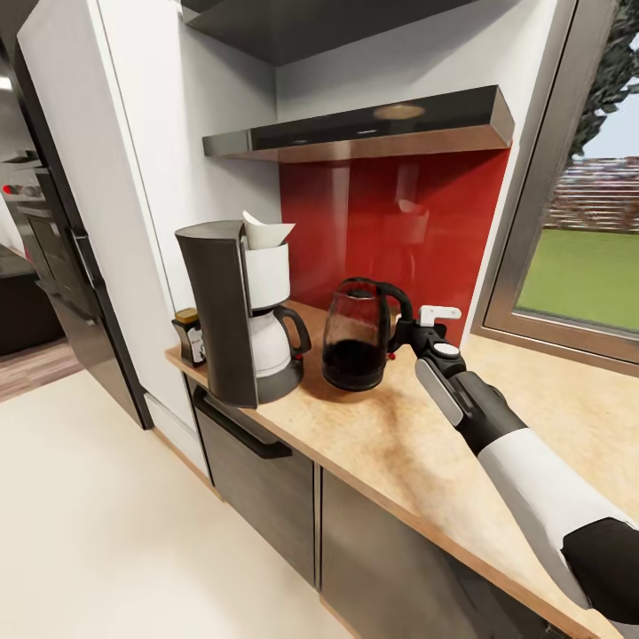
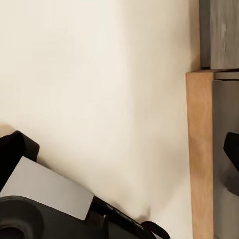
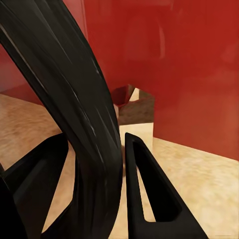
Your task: Set up a coffee station on the kitchen countertop: keep the coffee maker on the countertop, move the bottle of coffee from the kitchen shelf to the counter next to the coffee maker, place a paper coffee filter on top of the coffee maker, put the saucer next to the coffee maker with the coffee cup on the saucer, and place the electric kettle next to the coffee maker.
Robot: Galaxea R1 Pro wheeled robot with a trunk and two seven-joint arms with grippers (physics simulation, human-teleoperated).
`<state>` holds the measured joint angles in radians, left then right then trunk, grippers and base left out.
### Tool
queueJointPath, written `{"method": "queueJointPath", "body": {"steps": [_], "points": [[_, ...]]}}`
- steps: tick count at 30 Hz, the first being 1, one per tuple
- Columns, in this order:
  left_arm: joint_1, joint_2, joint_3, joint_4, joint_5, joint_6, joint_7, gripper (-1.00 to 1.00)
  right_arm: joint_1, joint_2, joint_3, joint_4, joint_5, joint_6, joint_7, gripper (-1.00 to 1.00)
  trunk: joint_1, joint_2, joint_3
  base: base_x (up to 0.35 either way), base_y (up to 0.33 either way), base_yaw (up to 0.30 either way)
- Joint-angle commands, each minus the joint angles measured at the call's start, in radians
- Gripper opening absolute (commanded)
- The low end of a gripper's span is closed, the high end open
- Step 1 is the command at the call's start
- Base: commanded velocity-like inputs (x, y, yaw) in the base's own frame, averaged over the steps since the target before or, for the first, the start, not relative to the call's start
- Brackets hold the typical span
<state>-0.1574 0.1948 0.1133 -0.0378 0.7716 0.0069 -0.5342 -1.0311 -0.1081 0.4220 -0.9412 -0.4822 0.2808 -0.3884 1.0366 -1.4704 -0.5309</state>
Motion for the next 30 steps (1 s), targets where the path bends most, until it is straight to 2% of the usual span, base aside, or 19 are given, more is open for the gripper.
{"method": "queueJointPath", "body": {"steps": [1,7,30], "points": [[-0.001,0.000,0.008,0.001,-0.005,0.001,-0.004,1.00,-0.001,-0.001,0.004,-0.002,-0.004,0.003,-0.008,-1.00,0.000,-0.001,-0.001,0.000,0.000,0.000],[-0.001,0.000,0.008,0.001,-0.005,0.001,-0.004,1.00,-0.001,-0.001,0.004,-0.002,-0.004,0.003,-0.008,-1.00,0.019,-0.036,-0.017,0.000,0.000,0.000],[-0.001,0.000,0.008,0.001,-0.005,0.001,-0.004,1.00,-0.001,-0.002,0.004,-0.001,-0.004,0.003,-0.007,-1.00,0.019,-0.036,-0.017,0.030,0.000,0.000]]}}
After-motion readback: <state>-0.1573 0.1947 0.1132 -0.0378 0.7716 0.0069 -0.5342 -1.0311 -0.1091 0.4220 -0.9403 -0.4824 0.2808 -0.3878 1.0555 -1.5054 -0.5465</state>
